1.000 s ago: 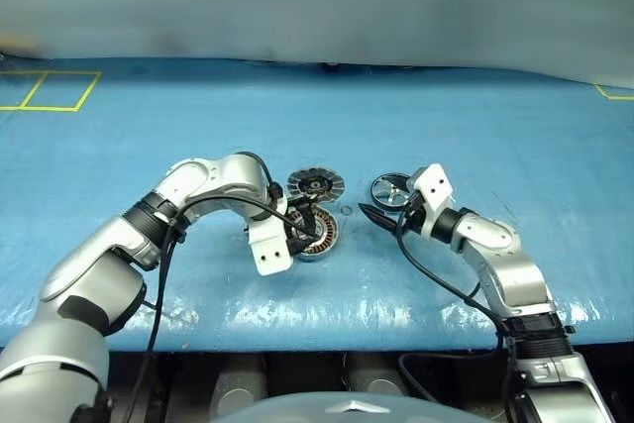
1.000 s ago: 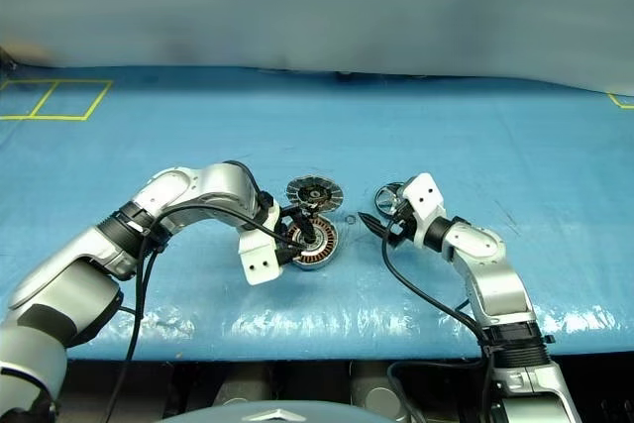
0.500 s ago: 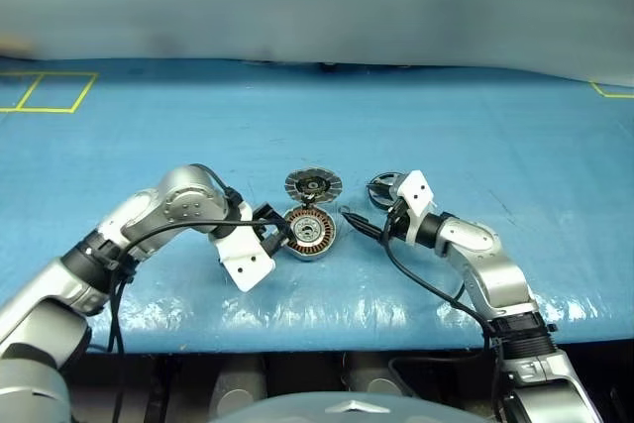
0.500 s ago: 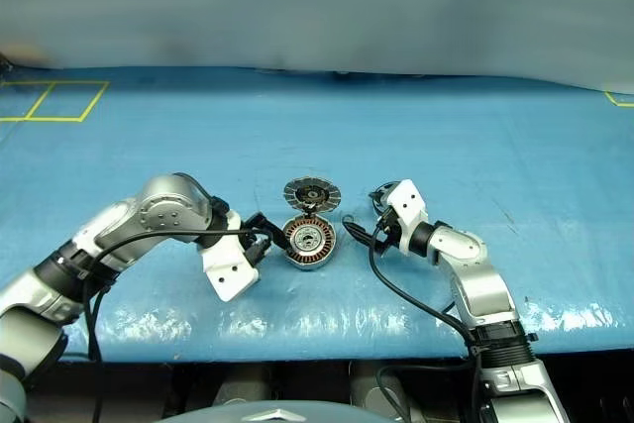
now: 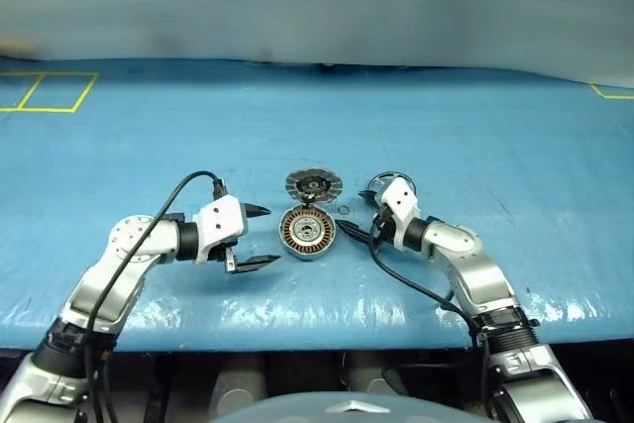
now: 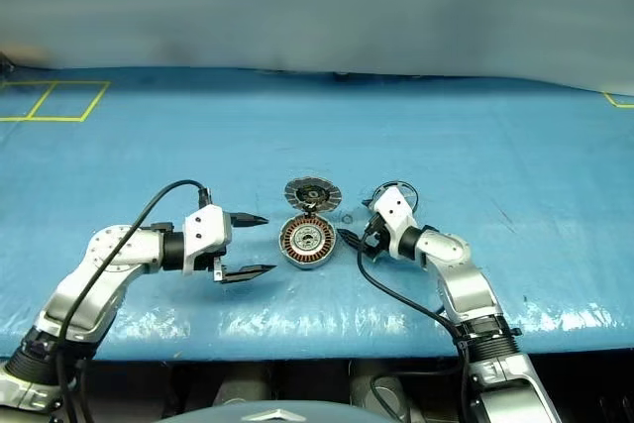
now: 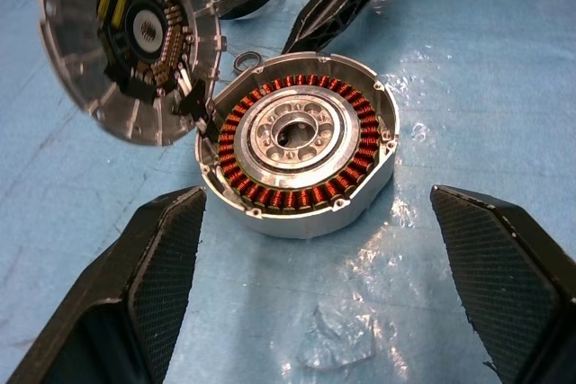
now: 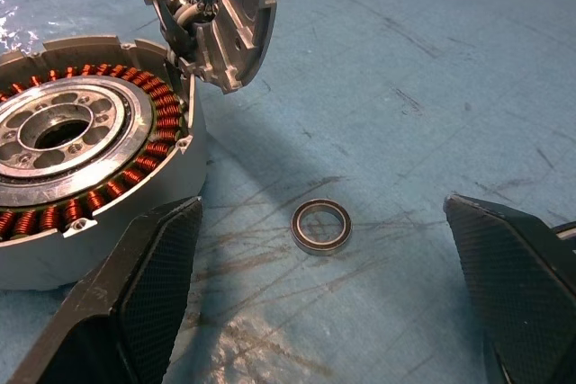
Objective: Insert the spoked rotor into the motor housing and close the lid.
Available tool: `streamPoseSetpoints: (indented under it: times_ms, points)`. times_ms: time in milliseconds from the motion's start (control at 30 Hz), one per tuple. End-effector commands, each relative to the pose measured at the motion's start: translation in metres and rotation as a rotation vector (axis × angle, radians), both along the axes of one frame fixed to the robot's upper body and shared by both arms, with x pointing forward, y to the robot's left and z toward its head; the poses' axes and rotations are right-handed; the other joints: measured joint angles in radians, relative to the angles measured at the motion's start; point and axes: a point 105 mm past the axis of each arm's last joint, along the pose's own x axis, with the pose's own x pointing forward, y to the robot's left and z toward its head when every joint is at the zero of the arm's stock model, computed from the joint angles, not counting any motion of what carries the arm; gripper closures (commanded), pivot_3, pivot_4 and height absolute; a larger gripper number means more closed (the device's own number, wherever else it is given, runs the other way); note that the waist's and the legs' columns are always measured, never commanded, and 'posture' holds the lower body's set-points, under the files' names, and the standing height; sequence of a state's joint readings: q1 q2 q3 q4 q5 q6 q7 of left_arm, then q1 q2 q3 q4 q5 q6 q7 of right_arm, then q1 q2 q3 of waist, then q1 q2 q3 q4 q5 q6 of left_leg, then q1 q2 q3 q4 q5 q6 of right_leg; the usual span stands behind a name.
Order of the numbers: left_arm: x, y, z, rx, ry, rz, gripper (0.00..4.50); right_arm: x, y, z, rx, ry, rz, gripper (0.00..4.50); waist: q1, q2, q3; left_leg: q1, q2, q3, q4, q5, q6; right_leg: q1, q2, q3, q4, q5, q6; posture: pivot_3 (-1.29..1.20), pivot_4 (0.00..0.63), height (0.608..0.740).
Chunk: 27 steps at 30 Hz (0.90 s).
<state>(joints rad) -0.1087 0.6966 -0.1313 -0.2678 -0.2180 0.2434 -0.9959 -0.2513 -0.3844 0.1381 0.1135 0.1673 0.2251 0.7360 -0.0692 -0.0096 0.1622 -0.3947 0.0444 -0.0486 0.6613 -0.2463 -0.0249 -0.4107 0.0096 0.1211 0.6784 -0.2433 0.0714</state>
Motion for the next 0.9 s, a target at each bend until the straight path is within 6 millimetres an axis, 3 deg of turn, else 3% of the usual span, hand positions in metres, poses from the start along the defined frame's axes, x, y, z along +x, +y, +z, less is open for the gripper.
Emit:
streamPoseSetpoints:
  times_ms: [33, 300, 767, 900]
  points:
    - [-0.001, 0.005, 0.004, -0.105, -0.006, 0.095, 0.26, 0.005, 0.000, 0.028, 0.096, -0.072, -0.002, 0.00, 0.000, 0.000, 0.000, 0.000, 0.000, 0.000, 0.000, 0.000, 0.000, 0.000, 0.000, 0.000, 0.000, 0.000, 0.000, 0.00, 0.150, 0.740]
    - [-0.002, 0.005, 0.001, -0.282, -0.035, 0.224, 0.26, 0.001, 0.010, 0.014, 0.054, -0.040, 0.031, 0.00, 0.001, 0.000, 0.000, 0.000, 0.000, 0.000, 0.000, 0.000, 0.000, 0.000, 0.000, 0.000, -0.001, 0.000, -0.001, 0.00, 0.150, 0.740]
    - [-0.006, 0.003, -0.007, -0.325, -0.051, 0.257, 0.26, 0.007, 0.006, -0.013, 0.011, 0.041, -0.033, 0.00, -0.005, 0.000, 0.000, 0.000, -0.001, 0.001, -0.001, 0.000, 0.000, 0.001, -0.001, 0.001, -0.002, -0.001, -0.002, 0.00, 0.150, 0.740]
    - [-0.007, 0.003, -0.007, -0.332, -0.053, 0.259, 0.24, 0.009, 0.004, -0.015, 0.021, 0.055, -0.056, 0.89, -0.005, 0.000, 0.000, 0.001, -0.001, 0.001, -0.001, 0.000, -0.001, 0.001, -0.001, 0.001, -0.002, -0.001, -0.002, 0.00, 0.150, 0.740]
